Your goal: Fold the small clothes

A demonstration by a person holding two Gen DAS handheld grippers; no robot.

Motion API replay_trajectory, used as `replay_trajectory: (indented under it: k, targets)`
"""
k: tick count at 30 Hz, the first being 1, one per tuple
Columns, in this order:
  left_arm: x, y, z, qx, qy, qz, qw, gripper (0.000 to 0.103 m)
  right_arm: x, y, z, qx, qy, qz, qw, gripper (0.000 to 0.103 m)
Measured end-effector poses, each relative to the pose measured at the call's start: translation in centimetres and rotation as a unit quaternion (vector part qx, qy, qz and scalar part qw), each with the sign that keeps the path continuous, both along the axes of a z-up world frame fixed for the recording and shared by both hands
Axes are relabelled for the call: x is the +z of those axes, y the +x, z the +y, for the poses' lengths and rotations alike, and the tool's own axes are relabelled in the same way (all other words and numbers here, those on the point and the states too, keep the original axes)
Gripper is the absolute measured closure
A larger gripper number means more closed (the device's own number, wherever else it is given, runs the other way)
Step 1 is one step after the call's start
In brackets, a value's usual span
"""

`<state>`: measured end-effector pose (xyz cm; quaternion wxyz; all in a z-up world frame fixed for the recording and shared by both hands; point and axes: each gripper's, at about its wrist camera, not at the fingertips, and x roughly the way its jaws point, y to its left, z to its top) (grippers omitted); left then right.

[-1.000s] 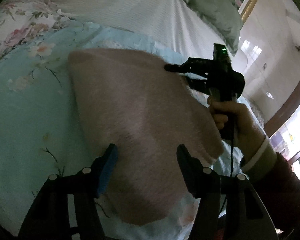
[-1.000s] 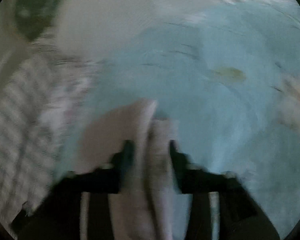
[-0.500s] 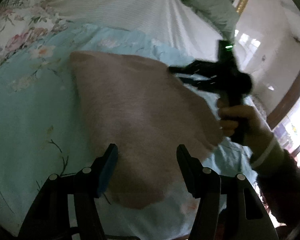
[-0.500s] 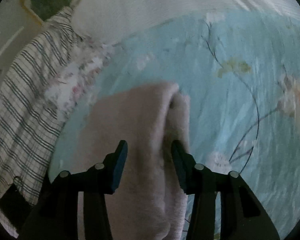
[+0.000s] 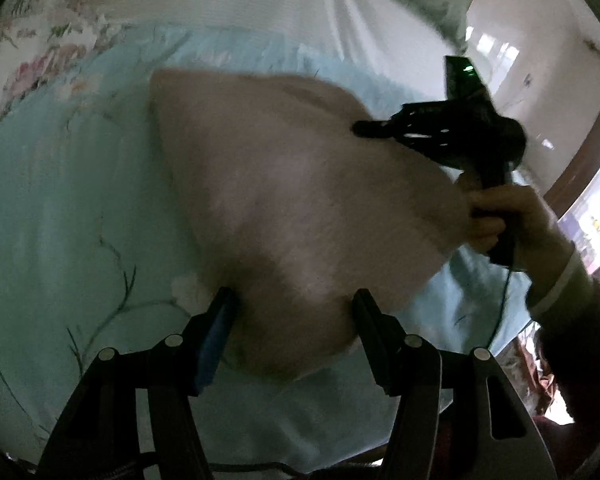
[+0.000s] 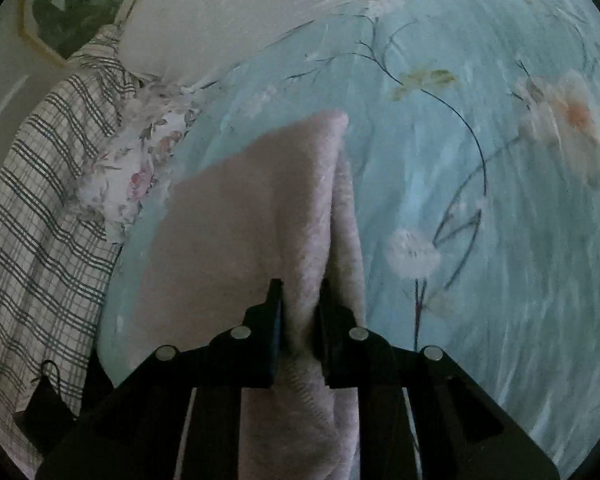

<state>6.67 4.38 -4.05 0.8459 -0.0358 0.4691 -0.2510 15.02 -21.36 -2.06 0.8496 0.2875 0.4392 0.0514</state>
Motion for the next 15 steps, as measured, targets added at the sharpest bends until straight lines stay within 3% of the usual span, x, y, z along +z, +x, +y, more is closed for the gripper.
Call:
replay_trajectory:
  k: [4, 8, 11, 14, 15]
  targets:
    - [0.3, 0.1, 0.8, 0.008, -0.015, 0.012, 0.9998, 0.043, 1.7, -0.6, 0.4, -0.012, -0.036, -0.004, 0.999, 0.080]
    - [3.1, -0.4, 1.4, 0.008, -0.011, -0.031, 0.9994, 0.043, 5.5, -1.3, 0.6, -0.033, -0.075, -0.039, 0.996, 0.080]
    - [5.1, 1.1, 1.6, 0.009, -0.055, -0.046, 0.9974, 0.043, 7.0, -0.1, 2.0, -0.001, -0.048, -0.064, 0.997, 0.075]
    - [5.5, 3.8, 0.6, 0.013, -0.088, -0.053, 0.9946, 0.043, 5.9, 2.6, 3.4, 0.023, -0.030, -0.056, 0.998, 0.061]
    - [5.1, 4.6, 0.1, 0.015, -0.090, -0.053, 0.9944, 0.043, 5.2, 3.3, 3.5, 0.019, -0.035, -0.048, 0.998, 0.061]
